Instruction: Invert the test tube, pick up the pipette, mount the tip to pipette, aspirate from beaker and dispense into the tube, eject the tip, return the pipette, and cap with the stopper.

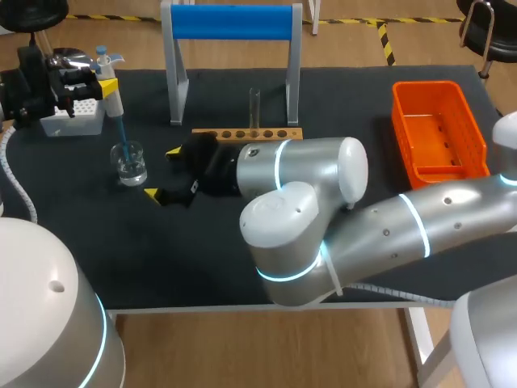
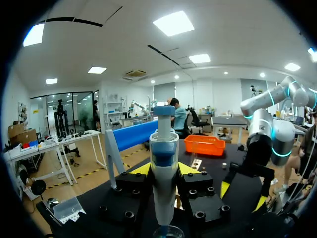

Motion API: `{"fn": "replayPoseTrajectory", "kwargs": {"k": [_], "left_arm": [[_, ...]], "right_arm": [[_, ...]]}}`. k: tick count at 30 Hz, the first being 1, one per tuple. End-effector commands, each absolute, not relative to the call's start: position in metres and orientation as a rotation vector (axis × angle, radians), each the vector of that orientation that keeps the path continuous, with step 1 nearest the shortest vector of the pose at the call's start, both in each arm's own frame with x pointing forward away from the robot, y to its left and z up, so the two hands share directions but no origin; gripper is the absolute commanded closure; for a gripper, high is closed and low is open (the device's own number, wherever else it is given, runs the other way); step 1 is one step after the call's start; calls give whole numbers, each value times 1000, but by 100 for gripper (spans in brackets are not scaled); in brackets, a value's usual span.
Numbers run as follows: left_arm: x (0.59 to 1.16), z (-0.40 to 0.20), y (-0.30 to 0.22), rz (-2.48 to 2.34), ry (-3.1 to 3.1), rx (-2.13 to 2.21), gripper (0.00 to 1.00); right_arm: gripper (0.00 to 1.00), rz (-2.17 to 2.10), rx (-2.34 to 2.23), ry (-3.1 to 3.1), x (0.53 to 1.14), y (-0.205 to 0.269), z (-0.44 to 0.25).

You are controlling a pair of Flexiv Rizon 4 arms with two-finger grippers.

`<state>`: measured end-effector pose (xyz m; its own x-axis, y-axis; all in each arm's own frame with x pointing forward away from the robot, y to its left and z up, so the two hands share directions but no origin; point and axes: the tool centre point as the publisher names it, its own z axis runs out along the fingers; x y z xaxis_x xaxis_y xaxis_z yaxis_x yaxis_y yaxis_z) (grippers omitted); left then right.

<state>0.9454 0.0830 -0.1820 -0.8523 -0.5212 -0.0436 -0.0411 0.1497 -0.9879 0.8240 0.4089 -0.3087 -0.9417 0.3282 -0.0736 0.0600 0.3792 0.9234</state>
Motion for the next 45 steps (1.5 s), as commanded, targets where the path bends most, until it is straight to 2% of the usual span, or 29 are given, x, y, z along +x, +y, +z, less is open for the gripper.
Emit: {"fn": "replayPoseTrajectory", "kwargs": {"k": [1, 20, 30, 33, 36, 37, 45], "left_arm": [[945, -182, 83, -1749, 2054, -538, 100], [945, -182, 83, -1749, 2054, -538, 100], [945, -182, 83, -1749, 2054, -538, 100], [945, -182, 83, -1749, 2054, -538, 100], [945, -182, 83, -1749, 2054, -538, 100], [945, -182, 83, -1749, 2054, -538, 100], [945, -182, 83, -1749, 2054, -538, 100]], "right_arm": [[0, 1624, 225, 2448, 822, 371, -276], [0, 1675, -122, 2497, 844, 342, -177], [2, 1803, -267, 2560, 863, 347, -146], [51, 1853, -321, 2575, 869, 352, -136], [83, 1880, -381, 2588, 876, 359, -126], [98, 1883, -397, 2589, 877, 360, -123], [100, 1949, -499, 2616, 888, 382, -107]]}}
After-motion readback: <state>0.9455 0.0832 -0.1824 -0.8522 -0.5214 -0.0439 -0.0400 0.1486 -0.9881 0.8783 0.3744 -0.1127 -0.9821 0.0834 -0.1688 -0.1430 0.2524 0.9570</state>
